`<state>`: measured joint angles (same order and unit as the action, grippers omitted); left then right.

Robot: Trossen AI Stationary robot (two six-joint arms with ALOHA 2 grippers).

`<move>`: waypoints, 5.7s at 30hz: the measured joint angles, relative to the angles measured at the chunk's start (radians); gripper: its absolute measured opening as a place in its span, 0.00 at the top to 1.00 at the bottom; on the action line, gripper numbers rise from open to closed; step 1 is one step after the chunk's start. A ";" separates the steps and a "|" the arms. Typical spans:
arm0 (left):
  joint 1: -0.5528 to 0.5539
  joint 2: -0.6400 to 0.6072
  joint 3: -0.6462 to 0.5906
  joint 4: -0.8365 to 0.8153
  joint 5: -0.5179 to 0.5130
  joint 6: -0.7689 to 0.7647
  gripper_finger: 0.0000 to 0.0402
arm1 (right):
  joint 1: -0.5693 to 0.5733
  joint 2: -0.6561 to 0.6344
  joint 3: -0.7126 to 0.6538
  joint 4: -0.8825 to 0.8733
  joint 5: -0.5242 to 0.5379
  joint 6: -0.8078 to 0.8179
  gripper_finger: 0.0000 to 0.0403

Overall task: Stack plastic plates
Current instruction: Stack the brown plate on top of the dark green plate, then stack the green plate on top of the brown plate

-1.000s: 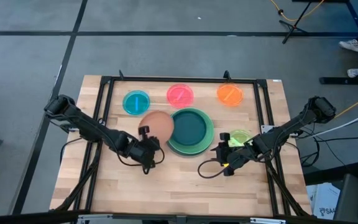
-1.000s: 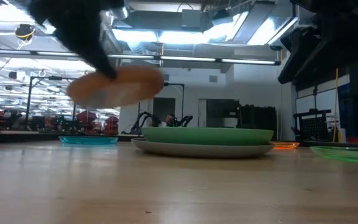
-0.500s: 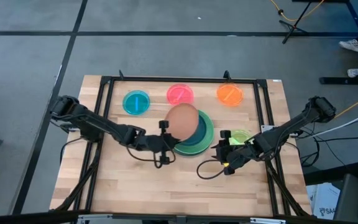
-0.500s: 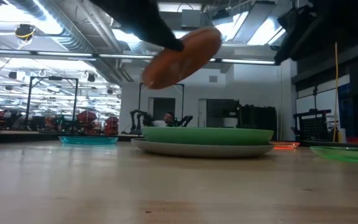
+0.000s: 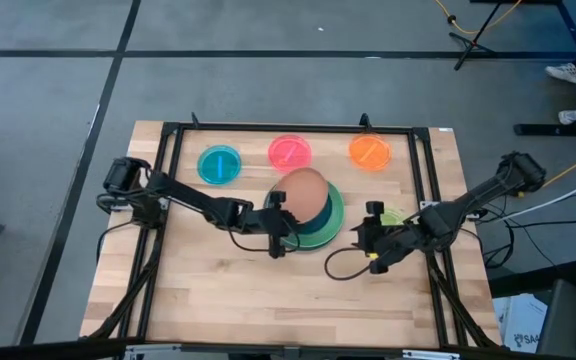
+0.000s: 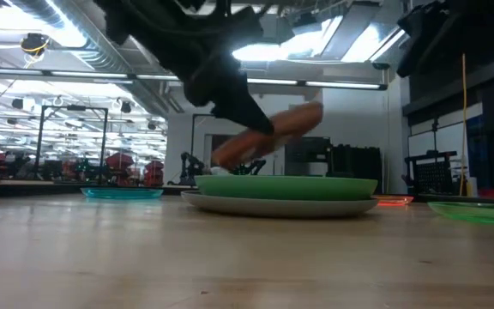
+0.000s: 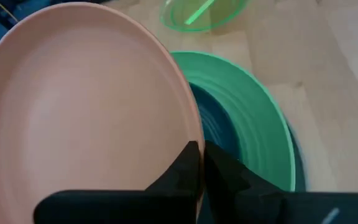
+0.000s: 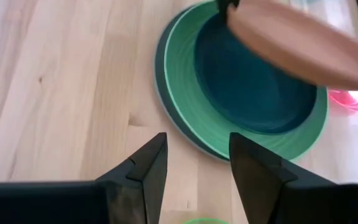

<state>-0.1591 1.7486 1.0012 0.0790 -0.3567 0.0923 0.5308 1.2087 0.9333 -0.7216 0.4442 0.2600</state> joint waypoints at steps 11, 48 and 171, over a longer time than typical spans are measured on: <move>0.027 0.099 0.000 0.071 0.138 -0.037 0.98 | 0.000 -0.074 -0.109 0.036 0.008 0.071 0.59; -0.026 0.003 0.000 0.001 0.082 -0.116 0.64 | 0.000 0.073 -0.112 -0.068 -0.110 0.304 0.59; -0.085 -0.160 0.000 -0.146 0.108 -0.111 0.63 | -0.086 0.241 -0.018 0.200 0.138 -0.422 1.00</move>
<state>-0.2438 1.5881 1.0012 -0.0668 -0.2490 -0.0183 0.4443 1.4502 0.9157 -0.5216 0.5826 -0.1623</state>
